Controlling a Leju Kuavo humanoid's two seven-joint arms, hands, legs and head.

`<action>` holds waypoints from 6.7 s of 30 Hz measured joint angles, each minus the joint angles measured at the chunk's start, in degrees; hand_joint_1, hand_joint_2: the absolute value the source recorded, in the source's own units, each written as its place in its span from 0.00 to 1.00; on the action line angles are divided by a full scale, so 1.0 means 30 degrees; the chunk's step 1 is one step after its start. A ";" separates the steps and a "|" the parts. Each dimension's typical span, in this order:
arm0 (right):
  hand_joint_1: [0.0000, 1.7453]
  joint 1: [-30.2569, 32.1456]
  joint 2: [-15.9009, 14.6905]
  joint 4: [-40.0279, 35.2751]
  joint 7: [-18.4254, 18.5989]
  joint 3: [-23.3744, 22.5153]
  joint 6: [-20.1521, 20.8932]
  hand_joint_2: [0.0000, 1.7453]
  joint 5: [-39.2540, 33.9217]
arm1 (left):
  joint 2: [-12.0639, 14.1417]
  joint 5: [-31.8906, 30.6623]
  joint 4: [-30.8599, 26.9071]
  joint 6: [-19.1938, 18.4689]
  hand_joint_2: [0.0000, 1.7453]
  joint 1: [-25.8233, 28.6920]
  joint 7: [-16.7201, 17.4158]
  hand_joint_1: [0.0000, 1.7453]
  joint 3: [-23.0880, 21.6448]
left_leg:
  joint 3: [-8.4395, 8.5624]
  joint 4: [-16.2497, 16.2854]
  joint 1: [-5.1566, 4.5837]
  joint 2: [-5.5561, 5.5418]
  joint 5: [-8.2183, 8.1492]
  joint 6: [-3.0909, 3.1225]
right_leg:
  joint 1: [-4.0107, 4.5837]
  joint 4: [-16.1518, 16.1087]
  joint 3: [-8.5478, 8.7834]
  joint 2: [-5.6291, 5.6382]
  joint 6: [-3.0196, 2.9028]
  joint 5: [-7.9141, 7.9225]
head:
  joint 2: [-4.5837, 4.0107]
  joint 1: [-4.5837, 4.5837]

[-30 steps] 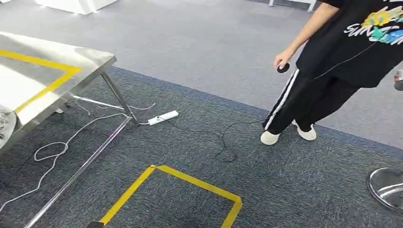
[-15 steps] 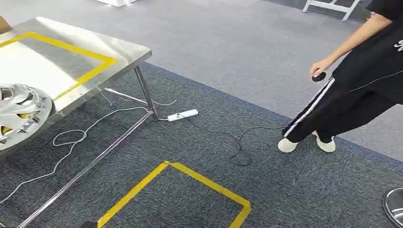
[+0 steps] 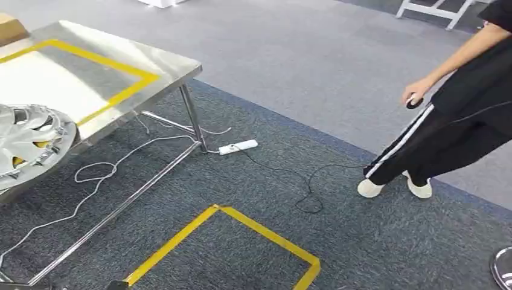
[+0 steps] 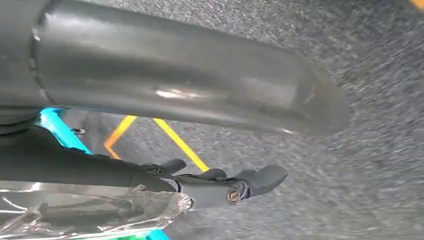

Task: Take the parts from the cabinet and place them on the table.

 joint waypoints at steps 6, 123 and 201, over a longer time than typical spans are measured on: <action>0.00 0.0123 -0.0029 0.0000 0.0058 0.0124 0.0007 0.00 -0.0044 | 0.0000 -0.0014 0.0000 -0.0036 0.00 0.0017 0.0058 0.00 0.0000 | -0.0037 0.0386 0.0356 -0.1589 -0.0142 -0.0693 | -0.0417 -0.2767 0.1068 0.0744 0.0379 0.2376 | 0.0000 0.0007; 0.00 0.0185 0.0168 0.0051 -0.0262 0.0328 0.0415 0.00 0.0277 | 0.0095 0.0153 -0.0036 0.0007 0.00 -0.0017 0.0321 0.00 0.0022 | -0.0735 0.1038 -0.0063 -0.0199 -0.0374 -0.0425 | 0.0226 0.2001 -0.0751 -0.0008 -0.0314 -0.1427 | 0.0000 -0.0299; 0.00 0.0280 0.0197 0.0058 -0.0241 0.0452 0.0699 0.00 0.0495 | 0.0007 0.0117 -0.0029 0.0015 0.00 0.0137 0.0350 0.00 0.0015 | -0.3635 0.6738 -0.0050 -0.0219 -0.2830 -0.1535 | 0.0215 -0.2988 0.1013 -0.0574 -0.1434 0.1965 | 0.0000 -0.0692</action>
